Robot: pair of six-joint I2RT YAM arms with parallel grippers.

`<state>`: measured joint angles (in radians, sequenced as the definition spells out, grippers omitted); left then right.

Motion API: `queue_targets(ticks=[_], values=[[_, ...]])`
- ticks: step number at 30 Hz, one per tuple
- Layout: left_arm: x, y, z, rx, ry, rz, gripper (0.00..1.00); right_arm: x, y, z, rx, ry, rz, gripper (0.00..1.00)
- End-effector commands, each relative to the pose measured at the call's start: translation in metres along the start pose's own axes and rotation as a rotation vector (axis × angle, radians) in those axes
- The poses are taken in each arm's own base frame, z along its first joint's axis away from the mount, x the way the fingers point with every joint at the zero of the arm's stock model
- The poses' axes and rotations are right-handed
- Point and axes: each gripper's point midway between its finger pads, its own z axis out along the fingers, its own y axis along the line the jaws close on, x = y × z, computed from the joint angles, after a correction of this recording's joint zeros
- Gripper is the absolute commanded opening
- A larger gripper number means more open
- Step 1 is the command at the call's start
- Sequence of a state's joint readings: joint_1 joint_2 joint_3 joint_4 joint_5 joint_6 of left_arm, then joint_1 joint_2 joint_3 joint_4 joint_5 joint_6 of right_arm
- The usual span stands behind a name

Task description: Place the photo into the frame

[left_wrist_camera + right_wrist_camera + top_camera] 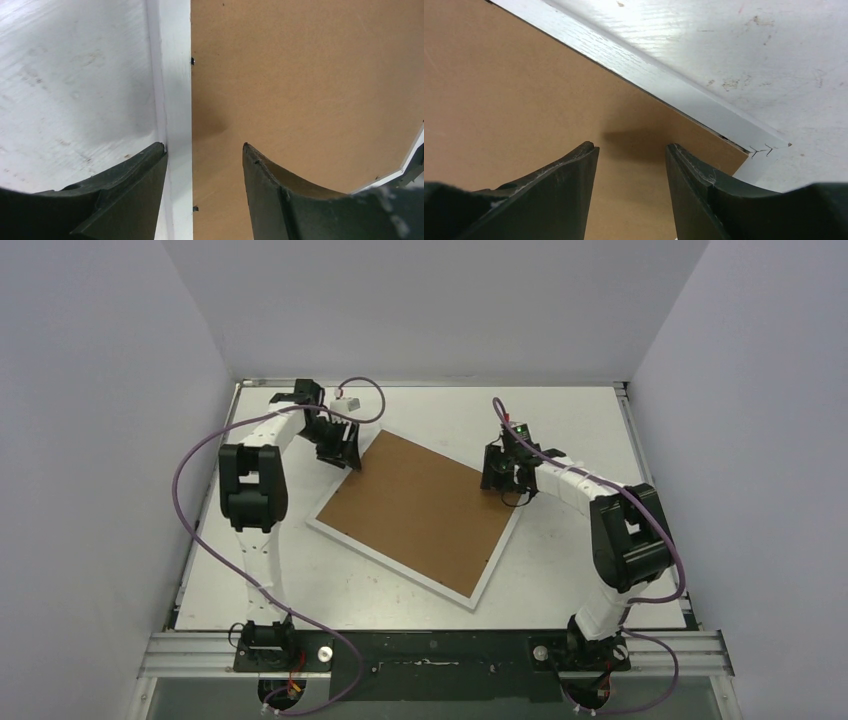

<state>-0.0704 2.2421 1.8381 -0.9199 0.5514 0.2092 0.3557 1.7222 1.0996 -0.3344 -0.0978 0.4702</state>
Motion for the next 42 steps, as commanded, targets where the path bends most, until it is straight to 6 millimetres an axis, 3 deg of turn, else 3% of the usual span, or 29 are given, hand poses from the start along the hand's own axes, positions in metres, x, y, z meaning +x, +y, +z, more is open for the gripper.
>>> queue_targets(ticks=[1, 8, 11, 15, 19, 22, 26, 30, 34, 37, 42], values=[[-0.011, -0.056, -0.006, 0.075, -0.025, 0.109, 0.54, -0.007, -0.006, 0.003, 0.036, -0.011, -0.016, 0.52], [-0.024, -0.105, 0.021, 0.121, -0.011, 0.197, 0.54, 0.020, -0.012, 0.010, 0.043, 0.053, 0.006, 0.47], [-0.029, -0.110, 0.022, 0.101, -0.018, 0.214, 0.54, 0.032, -0.016, 0.011, 0.054, 0.082, 0.013, 0.46], [-0.035, -0.081, 0.008, 0.040, -0.054, 0.161, 0.54, 0.039, -0.019, 0.010, 0.055, 0.096, 0.017, 0.45], [-0.042, -0.035, -0.027, -0.023, -0.119, 0.088, 0.55, 0.043, -0.015, 0.011, 0.029, 0.110, 0.020, 0.45], [-0.045, -0.031, -0.051, -0.026, -0.154, 0.086, 0.57, 0.042, -0.009, 0.013, 0.005, 0.112, 0.029, 0.45], [-0.037, -0.069, -0.046, 0.033, -0.128, 0.159, 0.59, 0.046, -0.007, 0.019, -0.007, 0.125, 0.039, 0.45], [-0.025, -0.130, -0.015, 0.146, -0.086, 0.260, 0.59, 0.053, -0.004, 0.023, -0.047, 0.144, 0.077, 0.45], [-0.019, -0.174, 0.022, 0.209, -0.048, 0.327, 0.59, 0.045, 0.002, 0.017, -0.106, 0.137, 0.119, 0.45], [-0.021, -0.190, 0.047, 0.230, -0.038, 0.331, 0.58, 0.024, 0.003, 0.006, -0.176, 0.111, 0.177, 0.46], [-0.031, -0.201, 0.065, 0.246, -0.089, 0.341, 0.56, 0.001, 0.002, -0.004, -0.234, 0.088, 0.206, 0.48]])
